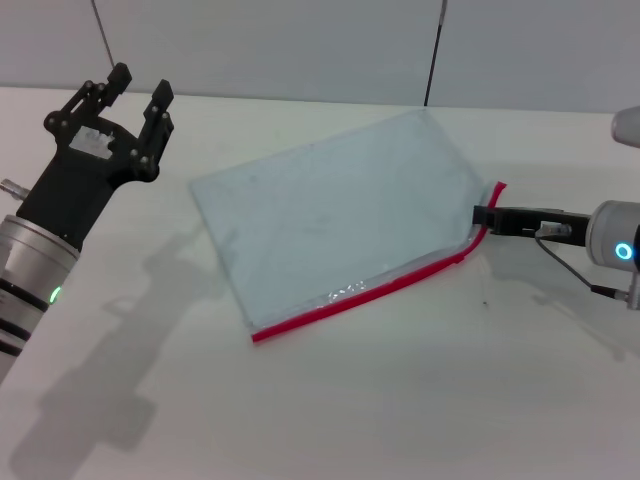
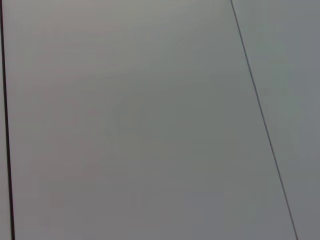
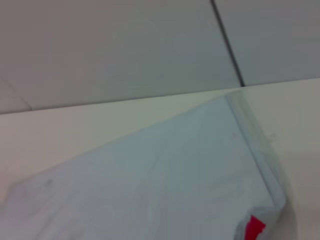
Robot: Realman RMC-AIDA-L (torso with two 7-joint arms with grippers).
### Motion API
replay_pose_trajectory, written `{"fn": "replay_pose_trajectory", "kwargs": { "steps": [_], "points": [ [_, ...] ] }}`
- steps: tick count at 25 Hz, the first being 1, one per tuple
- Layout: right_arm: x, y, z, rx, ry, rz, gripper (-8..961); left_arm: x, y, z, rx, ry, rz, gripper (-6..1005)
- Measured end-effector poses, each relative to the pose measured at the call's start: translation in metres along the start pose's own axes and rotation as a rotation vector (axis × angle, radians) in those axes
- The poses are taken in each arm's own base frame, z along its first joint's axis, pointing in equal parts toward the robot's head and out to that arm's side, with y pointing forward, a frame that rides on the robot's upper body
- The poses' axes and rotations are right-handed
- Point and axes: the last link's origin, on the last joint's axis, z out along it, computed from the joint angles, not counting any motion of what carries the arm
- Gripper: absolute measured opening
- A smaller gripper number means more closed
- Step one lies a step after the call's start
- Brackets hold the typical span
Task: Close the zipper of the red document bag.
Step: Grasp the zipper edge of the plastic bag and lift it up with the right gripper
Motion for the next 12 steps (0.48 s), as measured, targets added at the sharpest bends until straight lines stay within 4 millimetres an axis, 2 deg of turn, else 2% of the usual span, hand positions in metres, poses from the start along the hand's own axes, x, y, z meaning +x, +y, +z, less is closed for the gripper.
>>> {"fn": "replay_pose_trajectory", "kwargs": {
  "steps": [6,12],
  "points": [
    [-0.001,0.005,0.0,-0.037,0.003,-0.016,8,0.0,0.001,0.001,-0.01,-0.001,0.001,462],
    [-0.001,0.015,0.0,-0.102,-0.006,-0.031,13,-0.001,0.014,0.004,-0.1,-0.012,0.012,461]
  ]
}}
